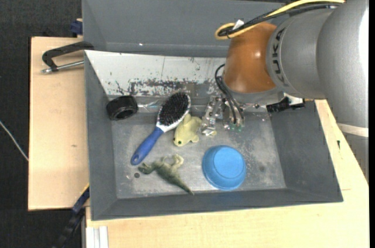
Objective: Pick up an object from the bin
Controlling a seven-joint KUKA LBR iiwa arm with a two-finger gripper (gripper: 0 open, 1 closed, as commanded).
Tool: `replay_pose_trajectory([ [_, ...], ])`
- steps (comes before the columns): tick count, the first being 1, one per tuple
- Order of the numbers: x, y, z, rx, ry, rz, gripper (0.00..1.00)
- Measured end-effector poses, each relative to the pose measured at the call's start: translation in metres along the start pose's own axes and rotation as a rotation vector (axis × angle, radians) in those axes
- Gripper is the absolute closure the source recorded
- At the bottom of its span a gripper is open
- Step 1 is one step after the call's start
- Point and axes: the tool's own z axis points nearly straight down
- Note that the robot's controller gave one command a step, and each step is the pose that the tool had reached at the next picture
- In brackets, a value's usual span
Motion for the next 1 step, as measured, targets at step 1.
replay_pose_trajectory([
  [1,-0.0035,0.0016,-0.0702,-0.002,-0.008,-0.002,1.0],
])
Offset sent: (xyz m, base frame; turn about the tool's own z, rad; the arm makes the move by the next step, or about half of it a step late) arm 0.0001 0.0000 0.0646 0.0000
